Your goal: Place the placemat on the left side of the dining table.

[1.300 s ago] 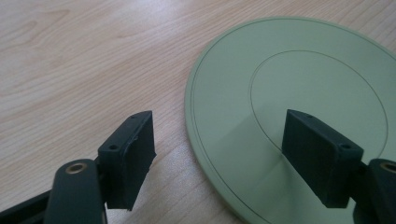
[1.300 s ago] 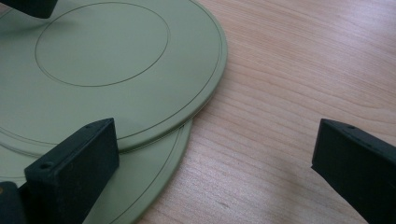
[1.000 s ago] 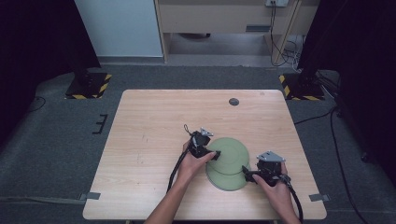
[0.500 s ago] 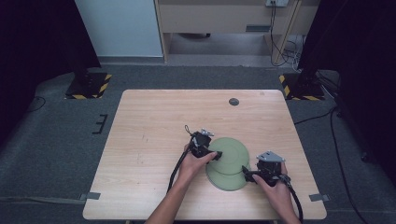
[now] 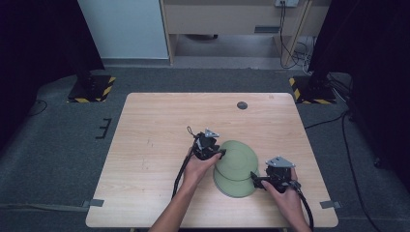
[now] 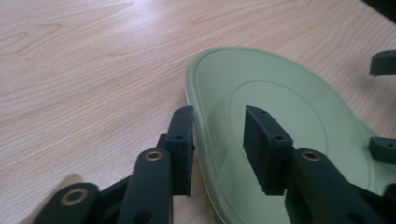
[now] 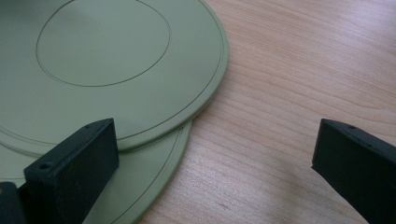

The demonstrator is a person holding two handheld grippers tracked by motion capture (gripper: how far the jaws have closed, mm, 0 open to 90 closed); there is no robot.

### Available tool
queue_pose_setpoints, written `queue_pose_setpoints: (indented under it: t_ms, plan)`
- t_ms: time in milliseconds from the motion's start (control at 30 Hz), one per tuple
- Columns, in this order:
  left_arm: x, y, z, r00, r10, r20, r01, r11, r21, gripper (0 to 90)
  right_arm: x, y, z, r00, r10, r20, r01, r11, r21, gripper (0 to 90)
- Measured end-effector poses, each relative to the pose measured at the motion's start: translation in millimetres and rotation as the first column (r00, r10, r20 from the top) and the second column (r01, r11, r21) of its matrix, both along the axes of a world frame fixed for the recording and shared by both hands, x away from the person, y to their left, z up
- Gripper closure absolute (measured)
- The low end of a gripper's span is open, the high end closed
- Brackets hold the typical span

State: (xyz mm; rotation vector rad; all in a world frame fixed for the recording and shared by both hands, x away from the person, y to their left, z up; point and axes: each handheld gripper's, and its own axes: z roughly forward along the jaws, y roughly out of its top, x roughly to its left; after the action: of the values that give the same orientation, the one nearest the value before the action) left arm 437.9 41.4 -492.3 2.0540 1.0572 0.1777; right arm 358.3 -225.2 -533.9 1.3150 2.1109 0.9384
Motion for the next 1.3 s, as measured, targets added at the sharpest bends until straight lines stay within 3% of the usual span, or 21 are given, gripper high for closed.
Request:
queue_pose_setpoints:
  t_ms: [167, 233, 300, 433, 600, 833, 1100, 1300]
  plan:
    - [-0.3, 1.4, 1.8, 0.9996, -0.008, -0.028, 0.007, 0.9992, -0.040, 71.1, 0.1, -0.1, 0.0, 1.0000, 0.001, 0.000, -0.001, 1.0000, 0.000, 0.7]
    - [-0.5, 1.3, 1.5, 0.9993, -0.013, -0.034, 0.012, 0.9994, -0.033, 72.6, 0.2, -0.3, 0.0, 1.0000, 0.001, -0.001, -0.001, 1.0000, -0.001, 0.7]
    - [-0.9, -1.0, -1.7, 0.9965, -0.044, -0.071, 0.041, 0.9983, -0.042, 74.4, 0.2, -0.1, 0.0, 1.0000, 0.001, 0.000, -0.001, 1.0000, 0.000, 0.7]
    - [-3.6, -5.5, -2.4, 0.9991, -0.026, -0.033, 0.026, 0.9996, 0.006, 76.8, 0.2, -0.2, 0.0, 1.0000, 0.001, 0.001, -0.001, 1.0000, 0.000, 0.7]
    - [-3.1, -3.6, -1.6, 0.9989, -0.023, -0.042, 0.023, 0.9996, -0.017, 79.3, 0.3, -0.5, 0.0, 1.0000, 0.003, 0.000, -0.003, 1.0000, 0.000, 0.7]
    - [-5.3, -4.2, 0.5, 0.9995, -0.022, -0.023, 0.021, 0.9995, -0.022, 82.6, 1.8, -3.7, 0.0, 0.9998, 0.002, -0.021, -0.002, 0.9997, 0.022, 2.1]
    - [-6.7, -3.5, 2.0, 0.9994, -0.032, -0.016, 0.031, 0.9994, -0.016, 83.4, 6.4, -37.2, 4.9, 0.9939, -0.106, -0.029, 0.107, 0.9931, 0.047, 4.4]
    - [-7.6, -2.8, 4.0, 0.9991, -0.040, -0.015, 0.040, 0.9991, -0.018, 84.7, 10.1, -55.3, 3.1, 0.9859, -0.160, -0.046, 0.162, 0.9864, 0.029, 4.5]
